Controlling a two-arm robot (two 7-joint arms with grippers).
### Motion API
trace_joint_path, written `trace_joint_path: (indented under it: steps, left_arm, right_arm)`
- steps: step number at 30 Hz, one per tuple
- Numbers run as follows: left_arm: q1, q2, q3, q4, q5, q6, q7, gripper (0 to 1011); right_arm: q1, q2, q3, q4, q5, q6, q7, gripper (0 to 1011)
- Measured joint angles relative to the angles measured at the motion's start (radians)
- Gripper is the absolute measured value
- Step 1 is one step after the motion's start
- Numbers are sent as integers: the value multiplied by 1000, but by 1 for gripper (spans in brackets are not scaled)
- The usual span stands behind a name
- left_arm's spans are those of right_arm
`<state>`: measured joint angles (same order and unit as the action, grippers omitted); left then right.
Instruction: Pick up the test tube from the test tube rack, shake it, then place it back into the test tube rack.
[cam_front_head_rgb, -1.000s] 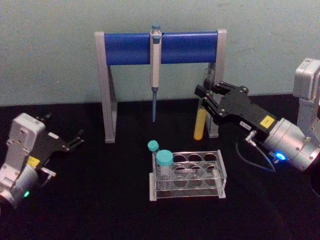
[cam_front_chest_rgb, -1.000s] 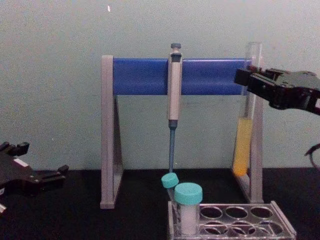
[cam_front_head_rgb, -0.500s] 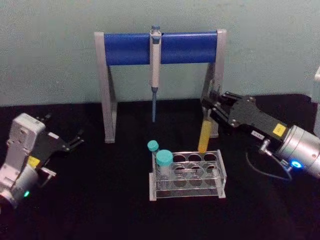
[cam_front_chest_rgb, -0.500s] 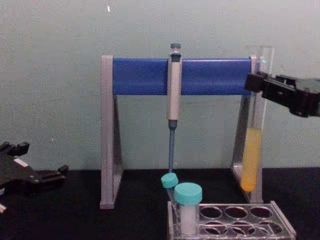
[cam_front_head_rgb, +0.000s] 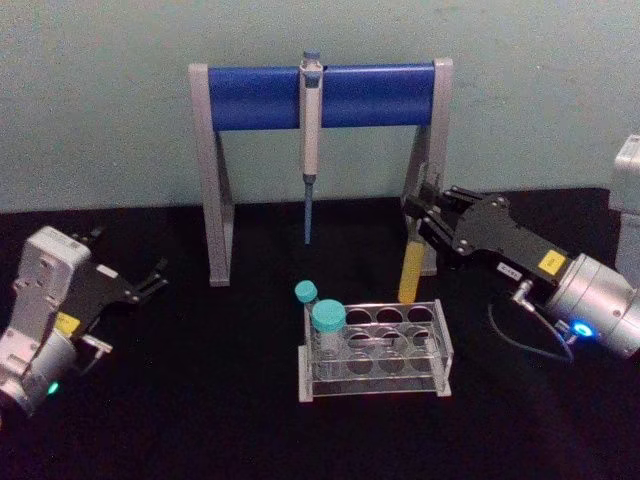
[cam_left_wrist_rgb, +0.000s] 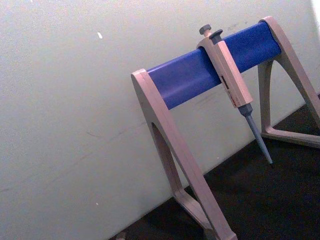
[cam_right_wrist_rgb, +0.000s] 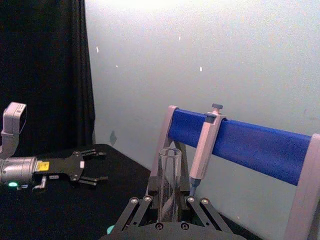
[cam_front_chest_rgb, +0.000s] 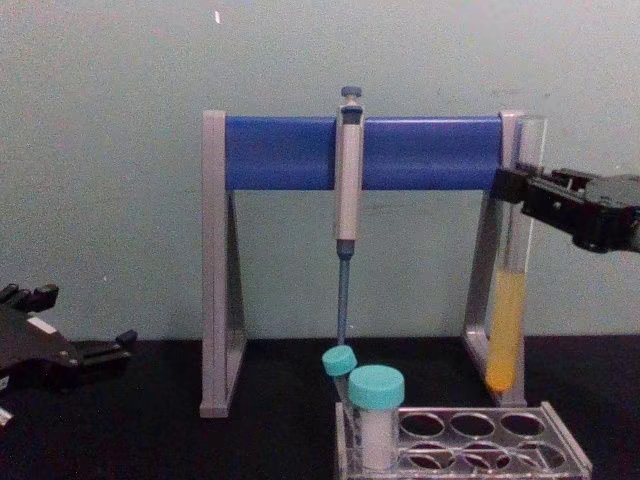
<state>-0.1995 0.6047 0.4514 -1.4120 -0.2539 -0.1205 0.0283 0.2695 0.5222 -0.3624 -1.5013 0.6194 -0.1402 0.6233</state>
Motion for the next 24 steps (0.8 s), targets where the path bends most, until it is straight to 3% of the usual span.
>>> trace_joint_path:
  steps: [24]
  left_arm:
    - [0, 0, 0, 0, 0, 0, 0, 1001]
  right_arm:
    - [37, -34, -38, 87, -10, -12, 46, 232]
